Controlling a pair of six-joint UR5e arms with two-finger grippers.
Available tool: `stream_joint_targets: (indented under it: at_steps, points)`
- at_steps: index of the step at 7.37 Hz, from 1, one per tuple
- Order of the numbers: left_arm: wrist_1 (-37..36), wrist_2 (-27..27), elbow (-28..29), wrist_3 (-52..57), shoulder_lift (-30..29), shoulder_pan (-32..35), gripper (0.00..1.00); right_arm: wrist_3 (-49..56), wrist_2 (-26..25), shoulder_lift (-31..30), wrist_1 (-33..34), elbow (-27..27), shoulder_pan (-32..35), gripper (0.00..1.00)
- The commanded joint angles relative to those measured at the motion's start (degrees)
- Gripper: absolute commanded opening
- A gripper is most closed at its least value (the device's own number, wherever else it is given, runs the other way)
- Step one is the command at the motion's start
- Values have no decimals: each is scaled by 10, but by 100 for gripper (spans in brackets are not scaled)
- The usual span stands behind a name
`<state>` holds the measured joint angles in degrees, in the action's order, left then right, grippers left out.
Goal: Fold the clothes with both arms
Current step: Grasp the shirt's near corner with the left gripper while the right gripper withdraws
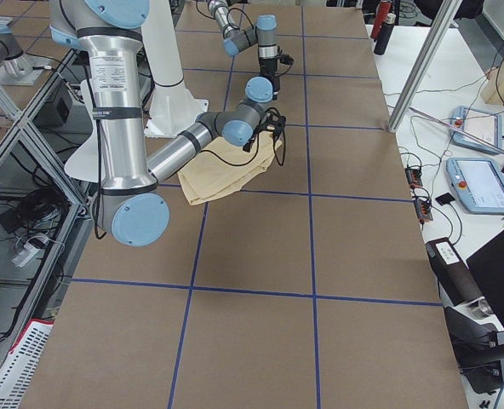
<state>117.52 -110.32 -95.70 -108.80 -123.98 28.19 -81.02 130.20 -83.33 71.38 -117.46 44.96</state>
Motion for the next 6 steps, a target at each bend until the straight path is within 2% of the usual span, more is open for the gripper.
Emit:
stream_joint_targets:
  at_steps: [1,2,4,5,6]
  points:
    - [-1,28,4,-53,0,-59,99,9,-29,42,0,26,25,100]
    - [-1,54,6,-53,-6,-67,99,9,-35,52,0,28,27,100]
    - [-1,55,14,-56,-9,-82,99,14,-39,52,-1,28,29,100]
    - [-1,56,28,-56,-18,-86,99,16,-40,52,0,28,29,100]
    - [-1,56,64,-56,-53,-88,99,16,-40,52,-1,27,29,100]
